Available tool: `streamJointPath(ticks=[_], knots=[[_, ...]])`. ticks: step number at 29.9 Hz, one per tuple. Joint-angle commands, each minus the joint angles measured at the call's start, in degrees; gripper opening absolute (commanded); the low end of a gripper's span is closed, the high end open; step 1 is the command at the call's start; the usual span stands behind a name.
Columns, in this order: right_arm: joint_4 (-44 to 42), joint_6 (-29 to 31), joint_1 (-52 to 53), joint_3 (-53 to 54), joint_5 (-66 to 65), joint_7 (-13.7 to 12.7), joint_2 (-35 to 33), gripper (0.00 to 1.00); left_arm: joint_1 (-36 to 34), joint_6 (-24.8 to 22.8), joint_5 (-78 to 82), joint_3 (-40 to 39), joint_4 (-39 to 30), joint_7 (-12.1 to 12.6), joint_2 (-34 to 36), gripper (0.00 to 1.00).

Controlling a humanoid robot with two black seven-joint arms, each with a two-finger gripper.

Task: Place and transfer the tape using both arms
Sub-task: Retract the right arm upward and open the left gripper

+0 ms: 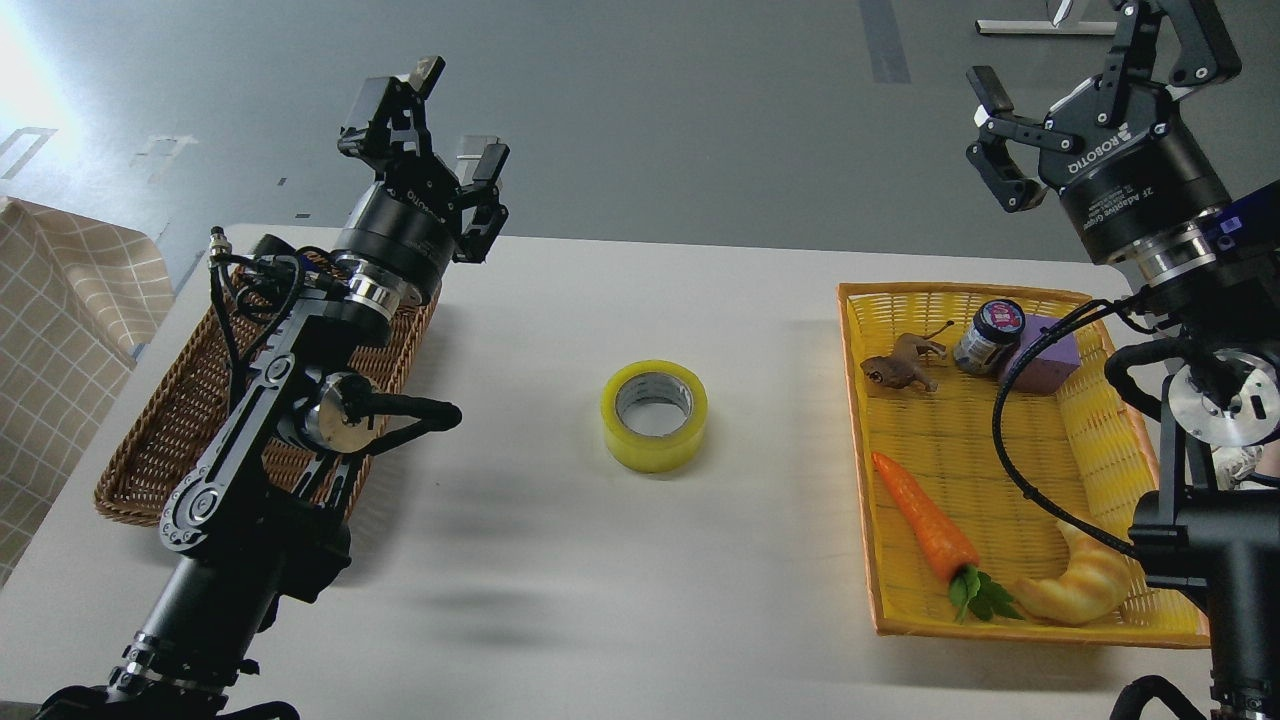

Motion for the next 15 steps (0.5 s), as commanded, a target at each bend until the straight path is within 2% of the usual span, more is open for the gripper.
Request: streamJointPath(ticks=[1, 15], knots=[[-0.5, 0.2, -0.4, -0.1, 0.0, 0.0, -0.2, 1.00, 0.2, 0.8, -0.1, 0.5, -4.7, 1.5, 0.8, 0.98], [0.1, 1.2, -1.9, -0.1, 0.7, 0.2, 0.1, 1.00, 1.4, 0.4, 0.0, 0.2, -9.6, 0.3, 2.1, 0.98]])
